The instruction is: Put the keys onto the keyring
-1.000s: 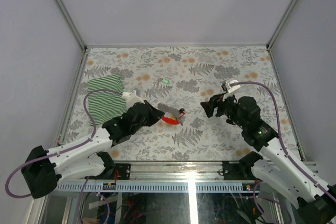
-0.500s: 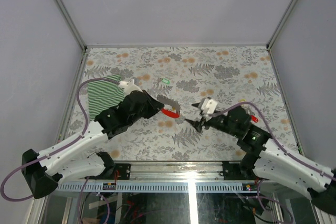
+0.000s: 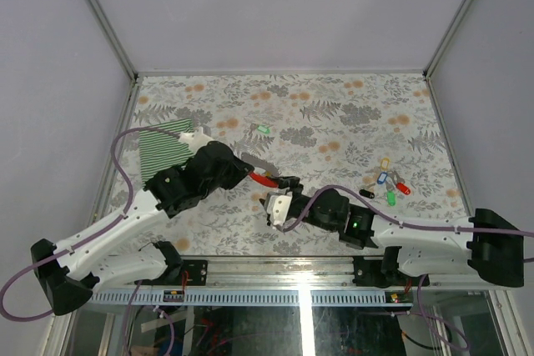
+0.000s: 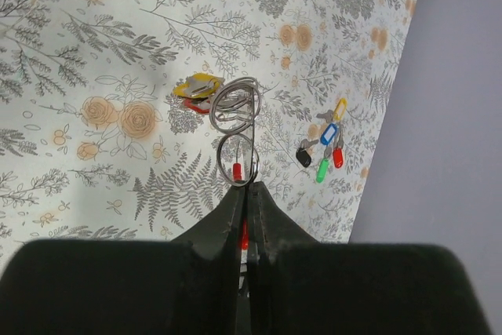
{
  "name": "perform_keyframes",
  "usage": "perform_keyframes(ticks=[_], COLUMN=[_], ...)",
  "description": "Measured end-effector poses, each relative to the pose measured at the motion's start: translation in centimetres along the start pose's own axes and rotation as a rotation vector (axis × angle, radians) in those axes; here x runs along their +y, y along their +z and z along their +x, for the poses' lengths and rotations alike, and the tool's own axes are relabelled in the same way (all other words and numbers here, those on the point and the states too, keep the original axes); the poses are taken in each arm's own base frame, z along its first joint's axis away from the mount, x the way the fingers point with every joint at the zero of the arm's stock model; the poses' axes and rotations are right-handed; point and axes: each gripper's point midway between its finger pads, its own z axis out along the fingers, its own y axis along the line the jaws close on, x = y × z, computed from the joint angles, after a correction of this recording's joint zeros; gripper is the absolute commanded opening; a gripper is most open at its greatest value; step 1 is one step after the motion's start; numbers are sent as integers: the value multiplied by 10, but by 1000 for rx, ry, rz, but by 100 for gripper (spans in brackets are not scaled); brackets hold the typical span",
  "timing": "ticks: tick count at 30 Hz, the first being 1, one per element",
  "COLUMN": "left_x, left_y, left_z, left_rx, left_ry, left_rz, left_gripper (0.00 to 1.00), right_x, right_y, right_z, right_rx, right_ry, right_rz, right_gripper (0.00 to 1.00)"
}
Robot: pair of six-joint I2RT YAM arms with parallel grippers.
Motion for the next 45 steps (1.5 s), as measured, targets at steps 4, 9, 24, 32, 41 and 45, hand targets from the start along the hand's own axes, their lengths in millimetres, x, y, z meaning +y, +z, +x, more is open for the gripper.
perform_keyframes(ticks=[4, 9, 24, 32, 41, 45], left_x=[7, 12, 9, 5, -20, -25], left_y=[0, -4, -11, -15, -40, -51], left_z=[0, 0, -3, -6, -20, -26], left_rx=[-3, -3, -6, -11, -28, -50], left_ry=[-45, -107, -258, -286, -254, -160], left_rz=[-35, -64, -64, -43, 118, 170], left_gripper=[0, 0, 0, 12, 53, 56], right_x=[-2, -14, -16, -27, -34, -33], right_y=[11, 21, 46, 48, 38, 21], right_z=[3, 4, 2, -3, 2, 10], right_rx=[12, 26, 29, 17, 68, 131], right_ry=[-48, -99, -126, -86, -33, 21], right_rz=[32, 103, 128, 194, 237, 214], right_gripper=[63, 58, 21, 0, 0, 0])
